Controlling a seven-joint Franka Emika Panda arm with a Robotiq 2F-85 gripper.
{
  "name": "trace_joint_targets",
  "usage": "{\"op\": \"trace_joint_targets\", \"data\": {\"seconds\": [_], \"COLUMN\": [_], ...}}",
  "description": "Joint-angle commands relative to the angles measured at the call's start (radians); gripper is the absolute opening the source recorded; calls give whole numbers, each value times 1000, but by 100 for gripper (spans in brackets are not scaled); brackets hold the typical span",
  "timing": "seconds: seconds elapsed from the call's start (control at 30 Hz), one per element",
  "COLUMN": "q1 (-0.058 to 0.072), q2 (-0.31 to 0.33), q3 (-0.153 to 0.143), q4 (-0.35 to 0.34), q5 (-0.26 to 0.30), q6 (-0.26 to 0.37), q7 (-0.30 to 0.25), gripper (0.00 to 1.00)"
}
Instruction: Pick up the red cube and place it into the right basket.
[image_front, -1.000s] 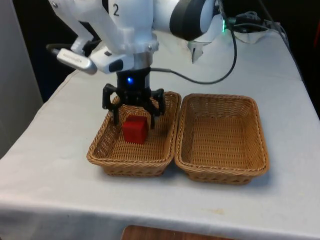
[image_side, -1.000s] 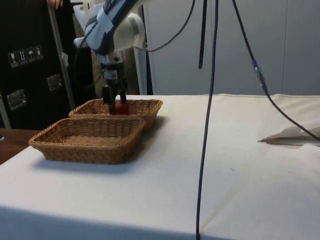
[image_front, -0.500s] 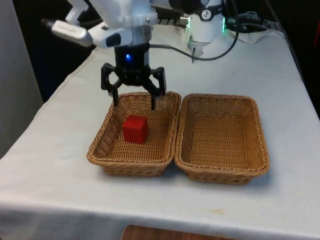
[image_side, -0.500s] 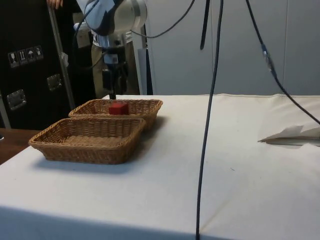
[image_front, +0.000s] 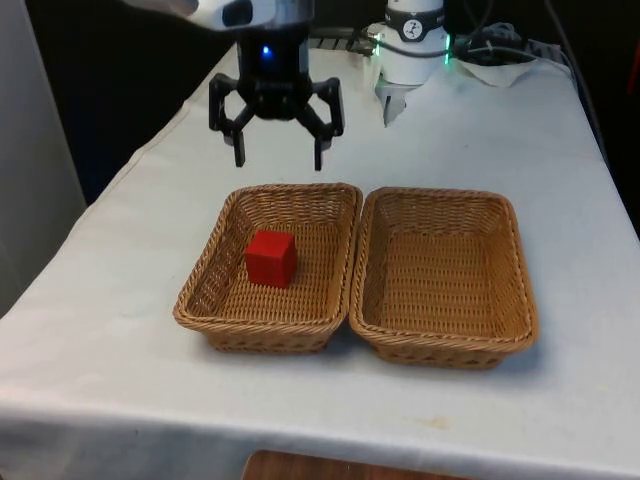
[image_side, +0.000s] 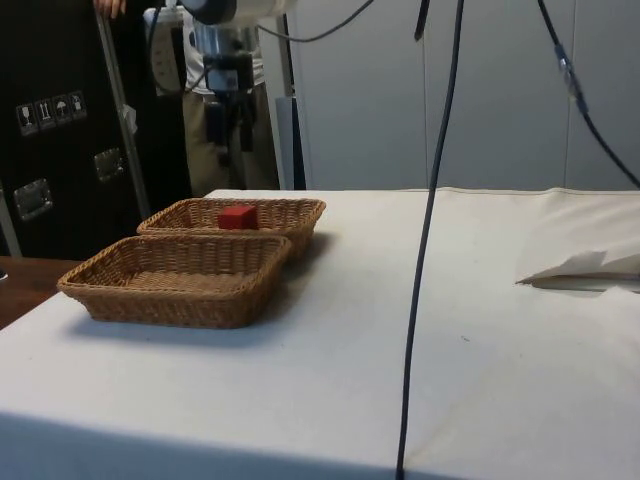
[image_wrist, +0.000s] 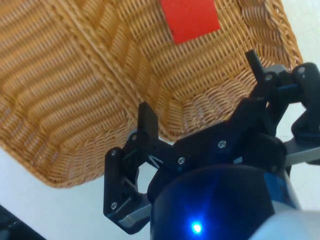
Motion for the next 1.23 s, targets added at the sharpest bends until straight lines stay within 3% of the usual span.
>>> {"op": "trace_joint_targets", "data": {"seconds": [0.0, 0.03, 0.07, 0.1, 0.3, 0.33, 0.5, 0.6, 0.83, 0.87, 1.03, 1.17, 1.2], "q1": [9, 12, 4, 14, 27, 22, 36, 35, 50, 46, 60, 64, 60], "q2": [-12, -16, -10, -21, -49, -46, -59, -55, -62, -56, -65, -71, -61], "q3": [-5, -5, 0, -5, -3, 1, 1, 3, 3, 4, 9, 15, 15], "q4": [-2, -1, 1, 0, 11, 11, 32, 45, 77, 78, 79, 72, 84], "q5": [-12, -15, -5, -19, -44, -36, -54, -49, -58, -53, -56, -55, -53], "q6": [-9, -13, -5, -17, -51, -43, -78, -82, -122, -116, -123, -120, -123], "q7": [3, 3, 0, 3, 3, 0, 0, -1, -15, -12, -24, -31, -26], "gripper": [100, 100, 100, 100, 100, 100, 100, 100, 100, 100, 100, 100, 100]}}
